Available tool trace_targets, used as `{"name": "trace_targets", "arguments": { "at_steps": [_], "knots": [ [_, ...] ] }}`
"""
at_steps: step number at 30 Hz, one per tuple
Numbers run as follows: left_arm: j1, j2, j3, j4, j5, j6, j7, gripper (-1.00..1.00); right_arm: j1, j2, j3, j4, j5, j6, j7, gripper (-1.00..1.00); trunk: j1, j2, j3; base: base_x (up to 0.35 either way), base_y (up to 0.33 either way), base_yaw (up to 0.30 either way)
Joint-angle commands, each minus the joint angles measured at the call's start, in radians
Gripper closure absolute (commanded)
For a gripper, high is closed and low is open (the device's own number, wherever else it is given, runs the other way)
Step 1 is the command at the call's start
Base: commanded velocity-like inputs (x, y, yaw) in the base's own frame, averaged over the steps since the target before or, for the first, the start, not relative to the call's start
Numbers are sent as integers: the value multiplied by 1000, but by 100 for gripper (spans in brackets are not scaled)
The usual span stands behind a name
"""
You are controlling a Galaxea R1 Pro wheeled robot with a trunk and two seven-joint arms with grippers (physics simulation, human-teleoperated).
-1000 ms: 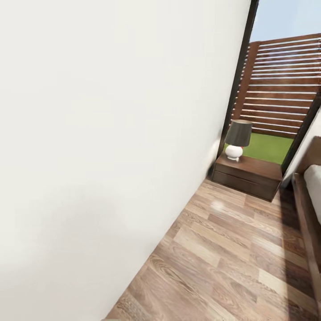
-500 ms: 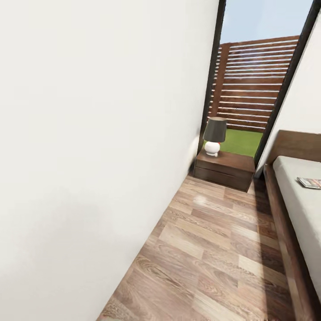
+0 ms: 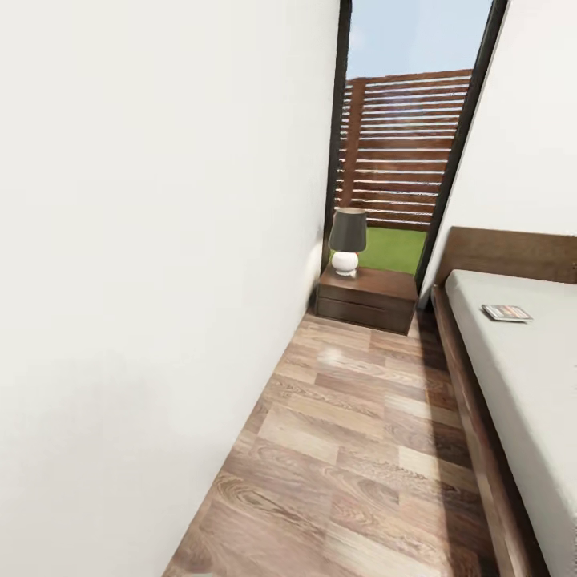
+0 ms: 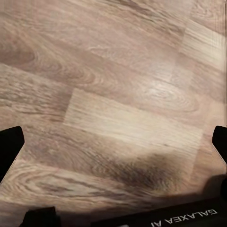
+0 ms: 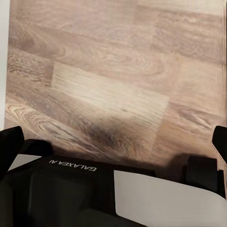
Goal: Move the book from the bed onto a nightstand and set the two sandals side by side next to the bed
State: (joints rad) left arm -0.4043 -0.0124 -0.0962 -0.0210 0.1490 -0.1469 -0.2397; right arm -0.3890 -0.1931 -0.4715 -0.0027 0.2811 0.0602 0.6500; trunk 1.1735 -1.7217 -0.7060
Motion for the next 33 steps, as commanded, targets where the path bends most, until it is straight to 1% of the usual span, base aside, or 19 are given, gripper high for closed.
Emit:
{"name": "trace_targets", "arguments": {
  "at_steps": [1, 10, 33],
  "knots": [
    [-1, 0, -8, 1, 10, -4, -3, -100, -1, 0, -9, 0, 6, 6, 3, -100, 0, 0, -1, 293, 0, -286],
    [-1, 0, -8, 1, 11, -4, -3, -100, -1, 0, -9, 0, 6, 7, 3, -100, 0, 0, -5, 190, 0, -286],
    [-1, 0, -8, 2, 11, -4, -3, -100, -1, 0, -9, 0, 6, 6, 3, -100, 0, 0, -13, 6, 0, -286]
  ]
}}
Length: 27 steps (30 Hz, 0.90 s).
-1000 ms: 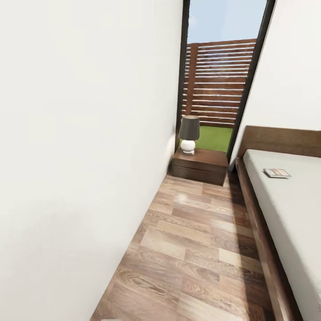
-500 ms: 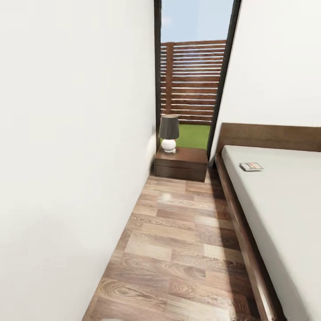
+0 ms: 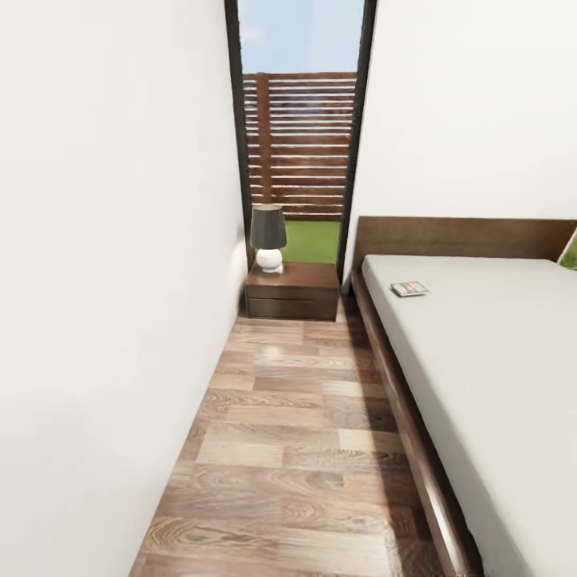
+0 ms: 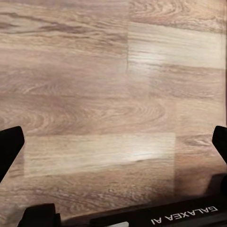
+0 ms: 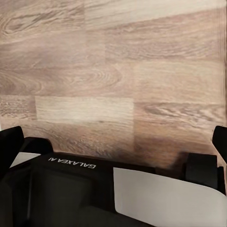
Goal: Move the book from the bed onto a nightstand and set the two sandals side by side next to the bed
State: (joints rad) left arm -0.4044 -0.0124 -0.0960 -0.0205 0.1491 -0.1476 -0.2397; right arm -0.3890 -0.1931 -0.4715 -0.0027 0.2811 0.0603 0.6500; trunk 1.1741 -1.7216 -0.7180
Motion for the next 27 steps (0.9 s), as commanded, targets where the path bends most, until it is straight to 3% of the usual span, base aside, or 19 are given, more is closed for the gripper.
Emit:
{"name": "trace_targets", "arguments": {
  "at_steps": [1, 14, 27],
  "knots": [
    [-1, 0, -9, 1, 10, -4, -3, -100, -1, 0, -9, 0, 6, 6, 3, -100, 0, 0, -1, 0, 0, -286],
    [-1, 0, -8, 1, 10, -4, -3, -100, -1, 0, -9, 0, 6, 6, 3, -100, 0, 0, -5, 171, 69, -277],
    [-1, 0, -8, 1, 10, -4, -3, -100, -1, 0, -9, 0, 6, 6, 3, -100, 0, 0, -6, 14, 6, -22]
  ]
}}
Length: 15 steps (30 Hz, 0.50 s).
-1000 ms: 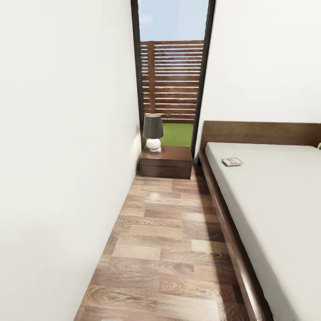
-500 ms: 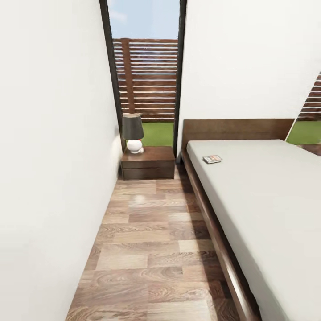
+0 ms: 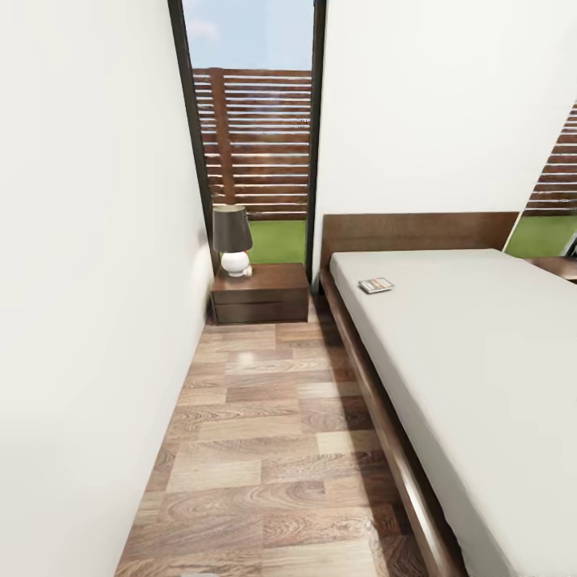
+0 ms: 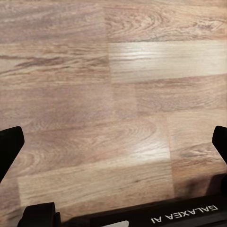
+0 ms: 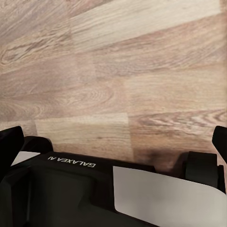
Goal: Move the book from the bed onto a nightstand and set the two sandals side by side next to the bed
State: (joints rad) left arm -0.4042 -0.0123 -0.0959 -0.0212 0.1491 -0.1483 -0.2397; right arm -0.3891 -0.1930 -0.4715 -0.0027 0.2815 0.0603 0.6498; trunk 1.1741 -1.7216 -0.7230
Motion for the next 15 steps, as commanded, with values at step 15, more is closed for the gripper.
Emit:
{"name": "trace_targets", "arguments": {
  "at_steps": [15],
  "knots": [
    [-1, 0, -9, 1, 10, -4, -2, -100, -1, 0, -9, 0, 10, 6, 3, -100, 0, 0, -1, 288, 0, 0]
  ]
}}
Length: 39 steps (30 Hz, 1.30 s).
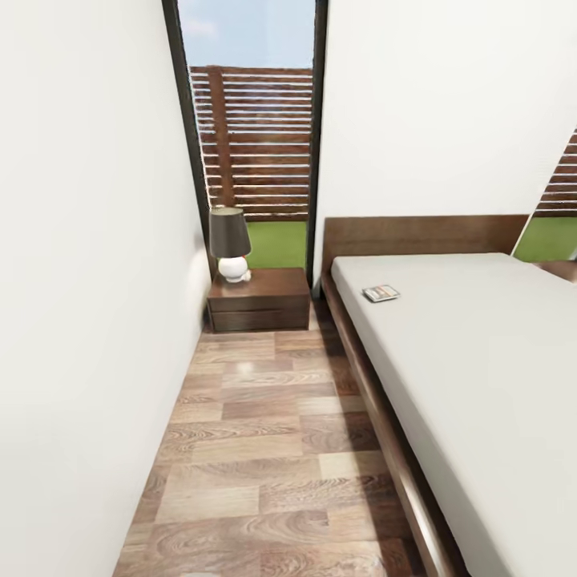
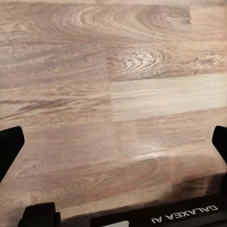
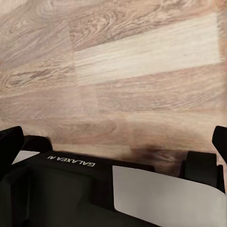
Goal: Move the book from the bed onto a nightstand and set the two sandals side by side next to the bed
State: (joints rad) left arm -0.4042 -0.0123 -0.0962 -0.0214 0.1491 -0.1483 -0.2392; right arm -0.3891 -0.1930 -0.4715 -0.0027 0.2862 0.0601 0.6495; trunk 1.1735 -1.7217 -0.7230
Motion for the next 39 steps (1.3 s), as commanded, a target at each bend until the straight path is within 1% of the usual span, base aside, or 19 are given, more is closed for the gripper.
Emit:
{"name": "trace_targets", "arguments": {
  "at_steps": [1, 13, 22, 39],
  "knots": [
    [-1, 0, -8, 1, 10, -4, -3, -100, -1, 0, -9, 0, 5, 6, 3, -100, 1, 0, -1, 331, 0, 0],
    [-1, 0, -9, 1, 10, -4, -3, -100, -1, 0, -9, 0, 4, 6, 4, -100, 1, 0, -1, 331, 0, 5],
    [-1, 0, -8, 1, 10, -3, -3, -100, -1, 0, -9, 0, 4, 6, 4, -100, 1, 0, -1, 331, 0, 123],
    [-1, 0, -9, 2, 10, -3, -3, -100, -1, 0, -9, 0, 4, 6, 4, -100, 1, 0, -1, 331, 0, 5]
  ]
}}
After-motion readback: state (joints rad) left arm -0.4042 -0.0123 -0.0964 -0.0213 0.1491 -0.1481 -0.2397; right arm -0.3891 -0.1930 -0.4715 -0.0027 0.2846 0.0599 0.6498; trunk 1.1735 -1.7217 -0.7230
